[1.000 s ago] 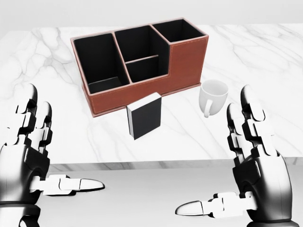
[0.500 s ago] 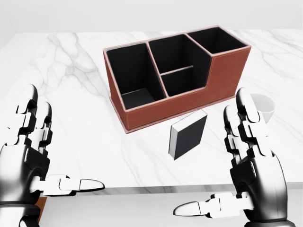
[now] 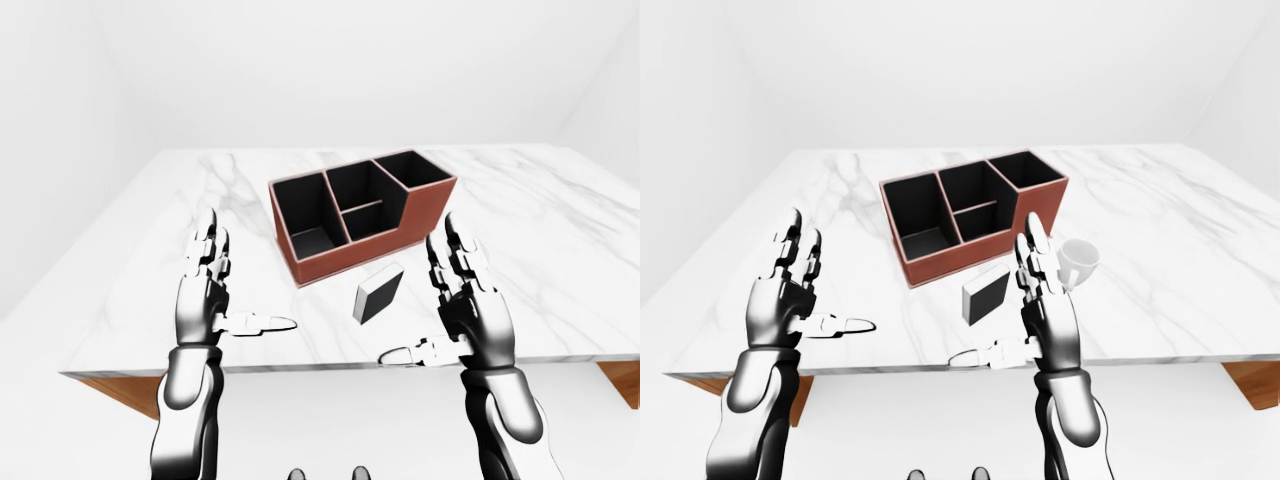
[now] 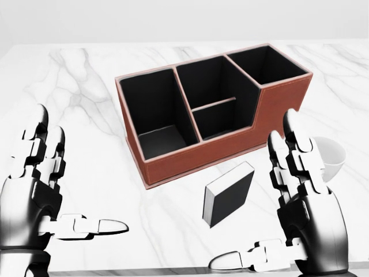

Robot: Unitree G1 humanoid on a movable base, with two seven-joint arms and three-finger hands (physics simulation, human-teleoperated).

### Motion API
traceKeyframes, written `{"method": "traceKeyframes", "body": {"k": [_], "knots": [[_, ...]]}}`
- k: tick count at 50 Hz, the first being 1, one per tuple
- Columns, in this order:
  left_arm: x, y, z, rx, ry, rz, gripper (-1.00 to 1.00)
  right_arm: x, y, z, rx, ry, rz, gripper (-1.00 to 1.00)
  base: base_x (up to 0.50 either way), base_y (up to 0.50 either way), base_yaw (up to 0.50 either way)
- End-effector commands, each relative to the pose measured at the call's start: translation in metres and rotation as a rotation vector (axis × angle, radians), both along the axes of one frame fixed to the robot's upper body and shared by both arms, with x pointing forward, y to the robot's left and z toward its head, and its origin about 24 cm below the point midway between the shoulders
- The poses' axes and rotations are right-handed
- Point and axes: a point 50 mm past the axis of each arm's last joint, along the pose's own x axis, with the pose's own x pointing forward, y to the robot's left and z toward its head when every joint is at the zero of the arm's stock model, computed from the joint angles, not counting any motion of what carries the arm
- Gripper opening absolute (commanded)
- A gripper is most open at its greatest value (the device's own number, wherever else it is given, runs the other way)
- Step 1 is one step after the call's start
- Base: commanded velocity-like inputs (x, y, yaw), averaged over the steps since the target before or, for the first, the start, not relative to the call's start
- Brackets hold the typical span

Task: Pick up the book and place it in the front compartment of the caddy.

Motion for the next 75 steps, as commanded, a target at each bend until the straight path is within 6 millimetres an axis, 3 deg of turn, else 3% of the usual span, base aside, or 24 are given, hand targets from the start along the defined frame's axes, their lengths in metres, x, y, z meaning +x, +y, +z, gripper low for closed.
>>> {"method": "traceKeyframes", "body": {"k": [1,25,46,61,75], "knots": [[0.0009,-0.0006,-0.0010,0.000,0.005,-0.002,1.00,-0.0002,0.0008,-0.0007,0.000,0.004,0.008,1.00,0.50,-0.09,0.00],[0.0008,-0.0010,-0.0010,0.000,0.004,-0.003,1.00,0.0021,-0.0001,-0.0028,-0.002,0.012,-0.007,1.00,0.49,-0.08,0.00],[0.0008,-0.0016,-0.0023,0.002,0.011,-0.005,1.00,-0.0016,0.0035,-0.0014,-0.005,0.008,0.016,1.00,0.00,-0.07,0.00],[0.0003,-0.0005,-0.0012,-0.002,0.005,-0.003,1.00,0.0013,0.0024,-0.0050,-0.023,0.023,0.000,1.00,0.49,0.00,0.00],[0.0004,0.0005,0.0008,-0.004,-0.004,-0.001,1.00,0.0017,0.0020,-0.0026,-0.028,0.011,-0.012,1.00,0.00,0.00,0.00]]}}
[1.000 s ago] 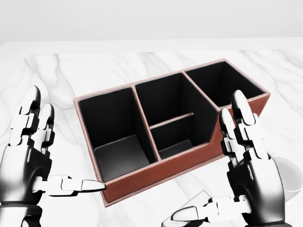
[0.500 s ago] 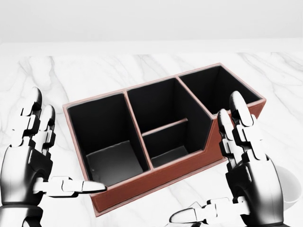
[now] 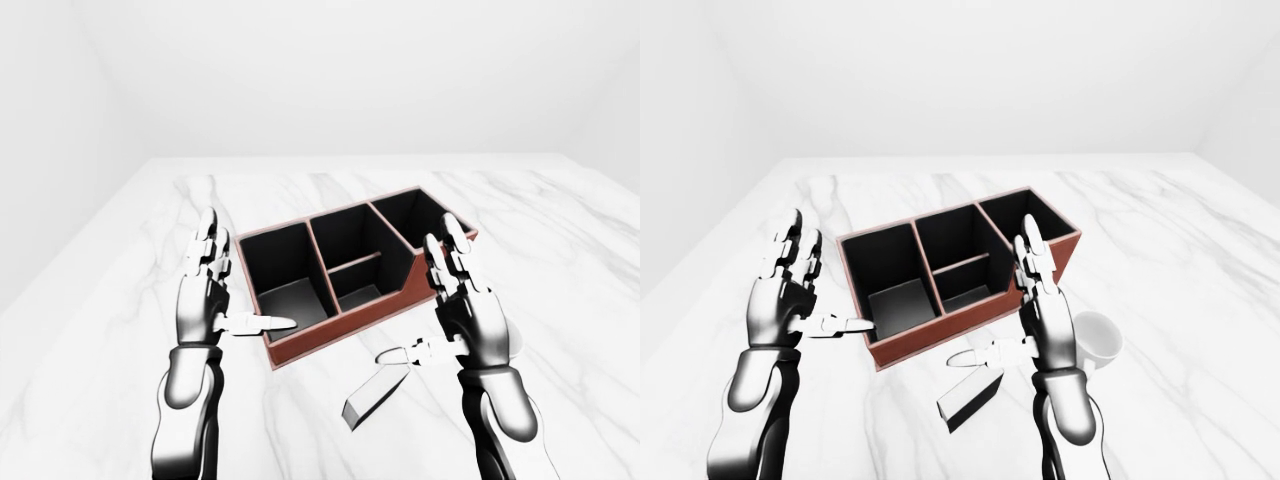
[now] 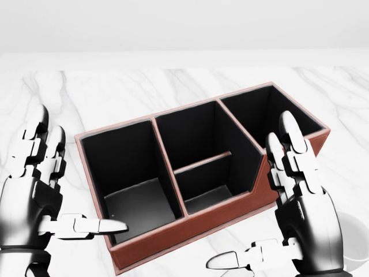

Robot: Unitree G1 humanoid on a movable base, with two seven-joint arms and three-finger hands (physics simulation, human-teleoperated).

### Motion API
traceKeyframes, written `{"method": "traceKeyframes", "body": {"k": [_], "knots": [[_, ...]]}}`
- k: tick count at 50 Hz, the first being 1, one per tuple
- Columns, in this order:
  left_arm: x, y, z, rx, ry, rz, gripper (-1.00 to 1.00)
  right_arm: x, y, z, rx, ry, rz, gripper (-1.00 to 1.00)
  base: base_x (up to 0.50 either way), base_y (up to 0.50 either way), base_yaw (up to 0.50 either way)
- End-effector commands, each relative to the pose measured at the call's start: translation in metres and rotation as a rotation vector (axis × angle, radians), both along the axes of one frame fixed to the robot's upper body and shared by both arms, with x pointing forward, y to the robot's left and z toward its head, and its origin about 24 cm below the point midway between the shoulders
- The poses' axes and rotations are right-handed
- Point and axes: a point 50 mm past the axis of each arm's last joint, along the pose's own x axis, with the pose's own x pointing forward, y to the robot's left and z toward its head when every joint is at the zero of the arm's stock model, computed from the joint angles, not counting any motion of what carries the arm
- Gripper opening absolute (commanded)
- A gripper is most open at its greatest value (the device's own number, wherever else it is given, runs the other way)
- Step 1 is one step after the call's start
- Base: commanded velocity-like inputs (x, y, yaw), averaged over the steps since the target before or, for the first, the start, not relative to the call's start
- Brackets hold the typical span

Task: Pick up the book and place it in the front compartment of the caddy.

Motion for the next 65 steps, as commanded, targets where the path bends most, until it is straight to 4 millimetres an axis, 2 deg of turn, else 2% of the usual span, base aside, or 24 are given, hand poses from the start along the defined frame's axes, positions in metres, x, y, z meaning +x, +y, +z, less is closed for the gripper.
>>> {"method": "traceKeyframes", "body": {"k": [1,19,42,65], "knots": [[0.000,0.001,0.001,-0.002,-0.005,0.002,1.00,0.000,0.000,0.001,-0.006,-0.004,-0.006,1.00,0.00,0.00,0.00],[0.000,0.002,0.000,-0.001,0.000,0.003,1.00,-0.015,0.007,0.023,-0.135,-0.106,-0.025,1.00,0.00,0.00,0.00],[-0.001,0.000,0.002,0.001,-0.008,0.001,1.00,-0.031,0.001,0.051,-0.381,-0.229,-0.103,1.00,0.00,0.00,0.00],[0.000,0.000,0.000,0.001,0.001,0.002,1.00,-0.038,0.002,0.048,-0.580,-0.178,-0.134,1.00,0.00,0.00,0.00]]}}
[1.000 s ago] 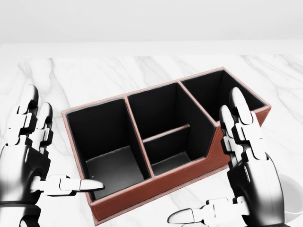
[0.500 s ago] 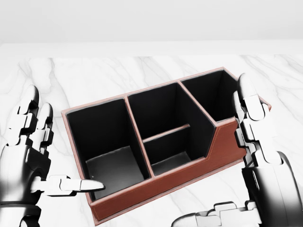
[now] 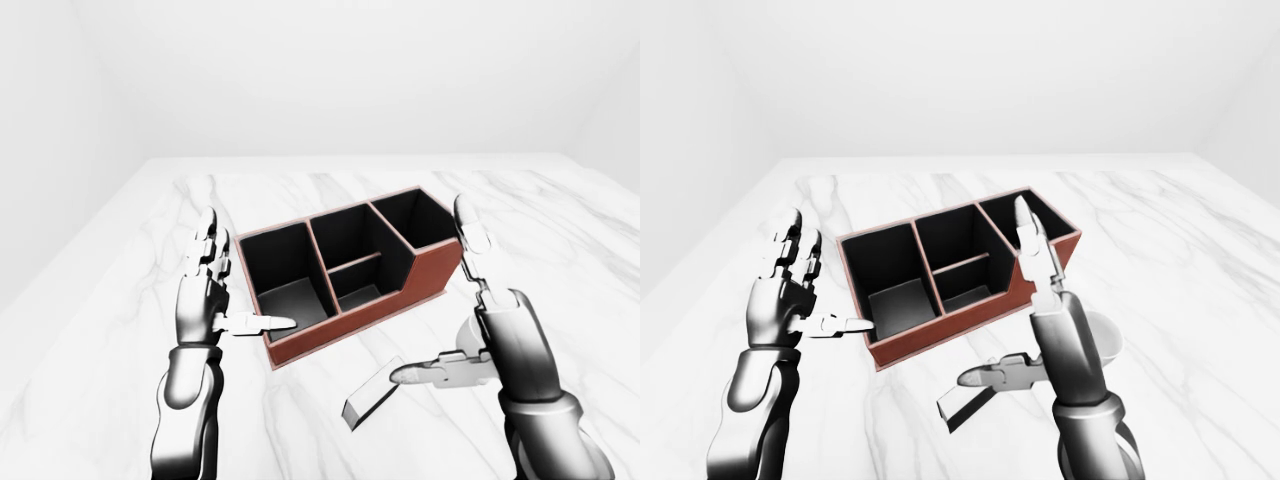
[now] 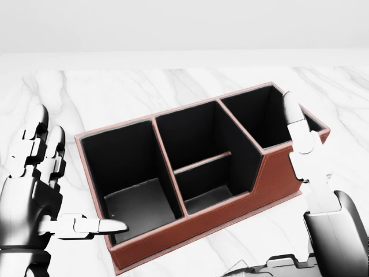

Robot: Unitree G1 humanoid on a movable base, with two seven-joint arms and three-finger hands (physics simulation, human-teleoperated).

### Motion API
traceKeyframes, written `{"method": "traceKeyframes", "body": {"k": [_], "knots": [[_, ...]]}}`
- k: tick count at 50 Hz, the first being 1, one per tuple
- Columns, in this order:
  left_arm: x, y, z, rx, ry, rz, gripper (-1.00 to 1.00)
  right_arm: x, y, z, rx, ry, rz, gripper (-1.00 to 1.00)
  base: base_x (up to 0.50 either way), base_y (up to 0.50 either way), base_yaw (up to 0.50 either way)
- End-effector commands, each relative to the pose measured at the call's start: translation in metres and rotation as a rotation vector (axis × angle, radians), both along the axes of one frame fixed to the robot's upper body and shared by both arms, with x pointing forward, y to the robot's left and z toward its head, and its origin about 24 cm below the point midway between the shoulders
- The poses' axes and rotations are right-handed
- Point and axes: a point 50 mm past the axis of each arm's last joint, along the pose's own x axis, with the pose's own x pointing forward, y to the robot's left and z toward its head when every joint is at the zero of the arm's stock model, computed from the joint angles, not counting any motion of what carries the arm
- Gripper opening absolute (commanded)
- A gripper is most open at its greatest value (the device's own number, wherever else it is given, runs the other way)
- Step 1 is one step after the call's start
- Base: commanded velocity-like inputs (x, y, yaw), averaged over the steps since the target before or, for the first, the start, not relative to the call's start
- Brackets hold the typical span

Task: Pick up the book and place it in the front compartment of the caddy.

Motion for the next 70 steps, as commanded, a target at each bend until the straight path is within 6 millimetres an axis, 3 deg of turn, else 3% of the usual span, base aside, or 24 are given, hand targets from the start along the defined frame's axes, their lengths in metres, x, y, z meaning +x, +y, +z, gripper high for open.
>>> {"method": "traceKeyframes", "body": {"k": [1,17,43,70], "knots": [[0.001,0.000,-0.001,0.000,0.004,0.000,1.00,-0.004,0.000,-0.001,-0.091,0.026,-0.024,1.00,0.00,0.00,0.00],[0.002,0.001,-0.004,0.000,0.016,0.003,1.00,-0.015,0.004,0.005,-0.185,0.036,-0.021,1.00,0.00,0.00,0.00],[0.003,0.000,-0.006,0.000,0.027,0.001,1.00,-0.018,0.007,-0.005,-0.247,0.095,-0.050,1.00,0.00,0.00,0.00],[0.002,0.000,-0.006,0.002,0.026,0.000,1.00,-0.016,0.015,-0.039,-0.329,0.148,-0.010,1.00,0.00,0.00,0.00]]}}
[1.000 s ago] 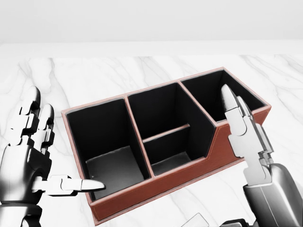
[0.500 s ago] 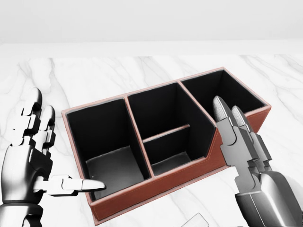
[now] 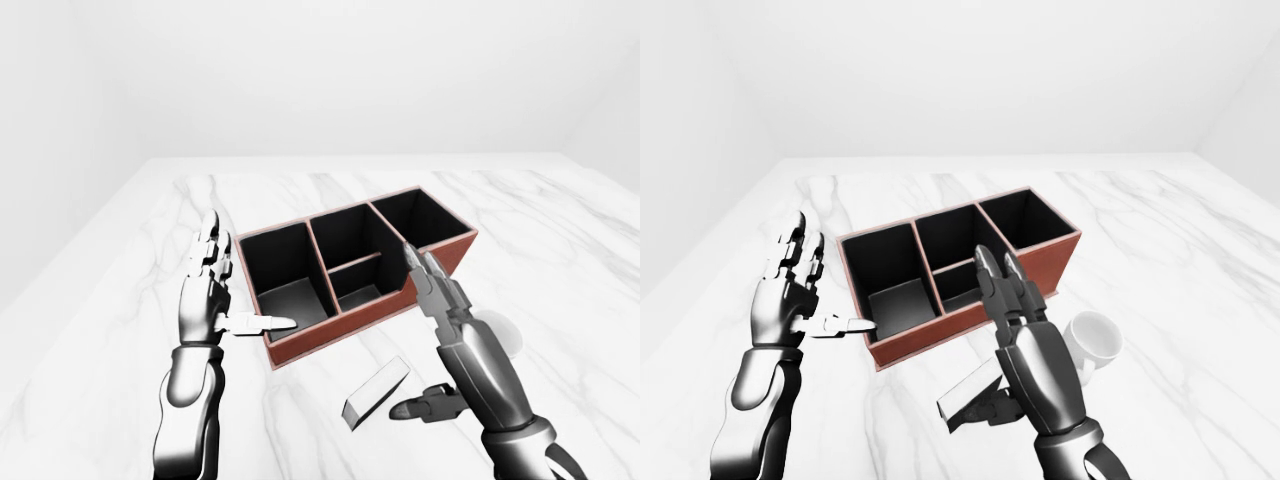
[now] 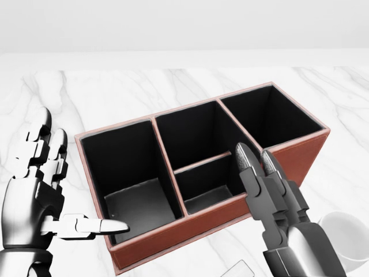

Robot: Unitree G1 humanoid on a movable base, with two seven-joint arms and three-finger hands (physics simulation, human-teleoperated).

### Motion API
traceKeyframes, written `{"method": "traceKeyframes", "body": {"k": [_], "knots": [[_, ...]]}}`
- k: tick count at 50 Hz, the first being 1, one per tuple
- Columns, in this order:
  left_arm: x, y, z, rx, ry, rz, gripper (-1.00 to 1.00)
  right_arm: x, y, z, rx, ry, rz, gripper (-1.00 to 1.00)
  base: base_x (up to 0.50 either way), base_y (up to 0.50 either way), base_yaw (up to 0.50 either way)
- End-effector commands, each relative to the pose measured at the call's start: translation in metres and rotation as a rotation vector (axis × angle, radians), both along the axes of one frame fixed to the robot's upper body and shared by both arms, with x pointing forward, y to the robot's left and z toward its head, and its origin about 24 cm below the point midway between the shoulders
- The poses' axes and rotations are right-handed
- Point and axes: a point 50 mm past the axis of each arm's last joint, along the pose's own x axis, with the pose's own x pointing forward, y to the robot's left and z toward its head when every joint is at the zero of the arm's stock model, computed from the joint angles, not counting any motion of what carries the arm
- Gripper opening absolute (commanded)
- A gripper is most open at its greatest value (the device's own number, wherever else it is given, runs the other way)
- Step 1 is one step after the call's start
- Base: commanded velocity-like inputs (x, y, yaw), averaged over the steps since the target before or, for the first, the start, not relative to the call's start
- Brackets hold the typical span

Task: Pick up the book and place it in the front compartment of the caddy.

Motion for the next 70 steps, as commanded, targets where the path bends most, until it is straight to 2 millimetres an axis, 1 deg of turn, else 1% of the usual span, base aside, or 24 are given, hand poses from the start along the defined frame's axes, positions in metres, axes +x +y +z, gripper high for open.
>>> {"method": "traceKeyframes", "body": {"k": [1,8,25,35,45,70], "knots": [[0.001,0.000,-0.001,0.001,0.006,-0.001,1.00,0.001,0.002,-0.013,-0.029,0.018,0.011,1.00,0.00,0.00,0.00],[0.001,0.000,-0.003,0.000,0.011,-0.001,1.00,0.000,0.003,-0.016,-0.048,0.029,0.014,1.00,0.00,0.00,0.00],[0.001,-0.001,-0.002,0.001,0.009,-0.002,1.00,-0.002,0.006,-0.014,-0.065,0.039,0.020,1.00,0.00,0.00,0.00],[0.001,-0.001,-0.003,0.000,0.013,-0.003,1.00,-0.001,0.008,-0.018,-0.074,0.043,0.024,1.00,0.00,0.00,0.00],[0.000,-0.002,-0.002,0.001,0.009,-0.004,1.00,0.007,0.014,-0.031,-0.111,0.045,0.027,1.00,0.00,0.00,0.00],[0.002,-0.003,-0.006,0.003,0.026,-0.007,1.00,0.008,0.017,-0.037,-0.133,0.056,0.026,1.00,0.00,0.00,0.00]]}}
